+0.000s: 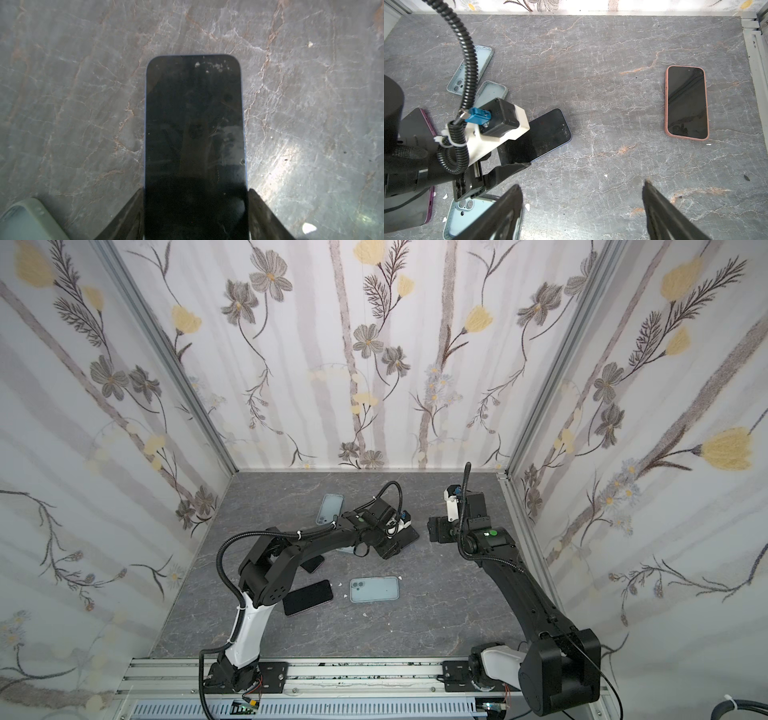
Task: Put the phone into the phone case
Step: 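Lift the black phone with the left gripper while the right gripper approaches it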
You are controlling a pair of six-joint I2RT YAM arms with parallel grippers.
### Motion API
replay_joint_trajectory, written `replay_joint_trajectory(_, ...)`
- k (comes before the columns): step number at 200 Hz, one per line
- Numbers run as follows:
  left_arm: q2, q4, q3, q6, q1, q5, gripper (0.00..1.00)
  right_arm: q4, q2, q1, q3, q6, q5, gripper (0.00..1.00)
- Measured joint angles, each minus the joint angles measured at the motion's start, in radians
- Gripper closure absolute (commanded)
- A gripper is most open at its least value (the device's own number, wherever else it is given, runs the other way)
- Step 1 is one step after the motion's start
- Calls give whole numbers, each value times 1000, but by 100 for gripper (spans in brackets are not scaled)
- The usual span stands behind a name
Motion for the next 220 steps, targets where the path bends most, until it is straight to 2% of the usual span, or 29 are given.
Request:
replay_joint_trajectory(56,-127,23,-62,27,2,-24,62,0,-12,0,42,26,-58,15)
replay_joint_trajectory(105,-302,54,-164,72,3,-46,63,0,-19,-1,90,37,-215,22)
replay_joint_trajectory(135,-421,88,-259,108,2,-45,63,0,-5,-1,116,41,-310,22)
replay_joint_trajectory(171,-553,112,-377,178,0,-16,62,-16,39,1,148,41,-394,23)
replay_joint_trajectory(220,-664,124,-453,231,-10,35,62,-51,95,31,180,31,-530,28)
